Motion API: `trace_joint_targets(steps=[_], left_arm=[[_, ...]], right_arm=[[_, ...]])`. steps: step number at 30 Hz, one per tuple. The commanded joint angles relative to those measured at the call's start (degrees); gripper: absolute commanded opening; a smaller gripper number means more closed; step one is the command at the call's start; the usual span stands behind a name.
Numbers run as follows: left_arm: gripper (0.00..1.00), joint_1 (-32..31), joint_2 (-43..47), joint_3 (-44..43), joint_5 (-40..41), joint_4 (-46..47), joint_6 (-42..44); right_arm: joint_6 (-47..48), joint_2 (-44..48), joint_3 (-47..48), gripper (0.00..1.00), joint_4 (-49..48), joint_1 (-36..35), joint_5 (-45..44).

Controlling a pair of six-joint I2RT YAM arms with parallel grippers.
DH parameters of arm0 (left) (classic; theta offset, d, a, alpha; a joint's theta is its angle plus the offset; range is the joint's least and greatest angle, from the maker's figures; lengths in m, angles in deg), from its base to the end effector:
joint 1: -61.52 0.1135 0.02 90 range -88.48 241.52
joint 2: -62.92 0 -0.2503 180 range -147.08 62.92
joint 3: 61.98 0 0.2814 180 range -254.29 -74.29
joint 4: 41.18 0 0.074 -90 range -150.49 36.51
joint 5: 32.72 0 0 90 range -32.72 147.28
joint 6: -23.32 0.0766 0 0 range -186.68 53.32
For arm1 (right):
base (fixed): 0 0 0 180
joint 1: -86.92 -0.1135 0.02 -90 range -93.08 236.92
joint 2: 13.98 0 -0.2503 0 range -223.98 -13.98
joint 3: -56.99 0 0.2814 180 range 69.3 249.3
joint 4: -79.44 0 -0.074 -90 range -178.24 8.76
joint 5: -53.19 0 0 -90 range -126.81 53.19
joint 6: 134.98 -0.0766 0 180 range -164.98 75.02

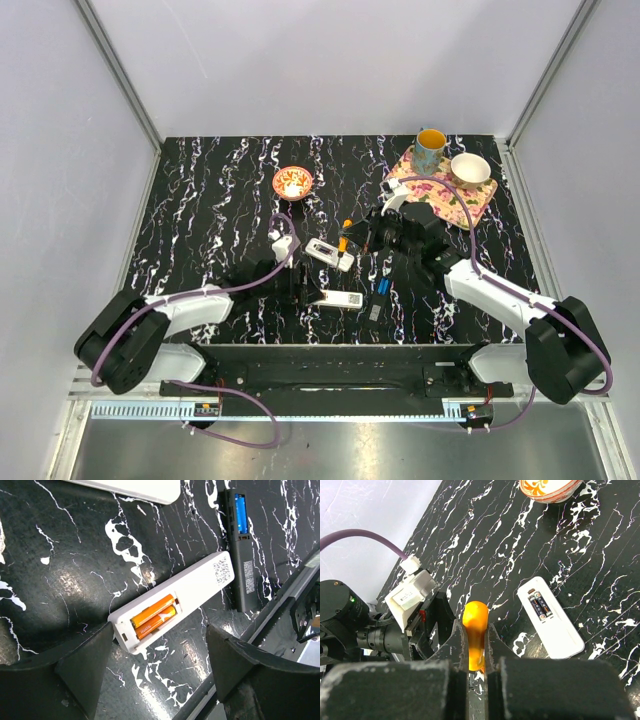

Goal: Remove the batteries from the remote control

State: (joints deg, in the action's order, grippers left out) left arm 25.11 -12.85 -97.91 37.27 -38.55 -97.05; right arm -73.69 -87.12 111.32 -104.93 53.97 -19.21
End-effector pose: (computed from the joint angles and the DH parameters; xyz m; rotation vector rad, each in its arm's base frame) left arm 0.2185 -0.1937 0.0876 0.3314 2.3511 -0.9945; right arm 0.2863 0.2131 0.2256 -0.3019 1.9145 1.0203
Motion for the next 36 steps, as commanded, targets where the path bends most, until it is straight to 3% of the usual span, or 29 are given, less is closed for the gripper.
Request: trace_joint_targets(steps=[1, 14, 22, 36], left_arm=[[0.79, -0.33, 2.90, -0.20, -1.35, 1.15, -0.57], [0.78, -0.25, 0.97, 0.59, 3.31, -0.26, -0.30], [0.70, -0.60, -1.49, 3.84, -1.08, 6.15, -3.11], [0.60, -5.78, -2.63, 2.26, -4.51, 8.00, -6.45]], right_arm=[[-0.56, 1.34, 0.43, 0.00, -1.33, 0.17, 1.03], [-0.65, 2.30, -0.01, 0.00, -0.45, 0.25, 0.32], [-0.65, 2.74, -0.88, 0.00, -0.36, 0.25, 0.50], [-0.47, 2.48, -1.77, 0.00, -0.63, 0.17, 0.41]])
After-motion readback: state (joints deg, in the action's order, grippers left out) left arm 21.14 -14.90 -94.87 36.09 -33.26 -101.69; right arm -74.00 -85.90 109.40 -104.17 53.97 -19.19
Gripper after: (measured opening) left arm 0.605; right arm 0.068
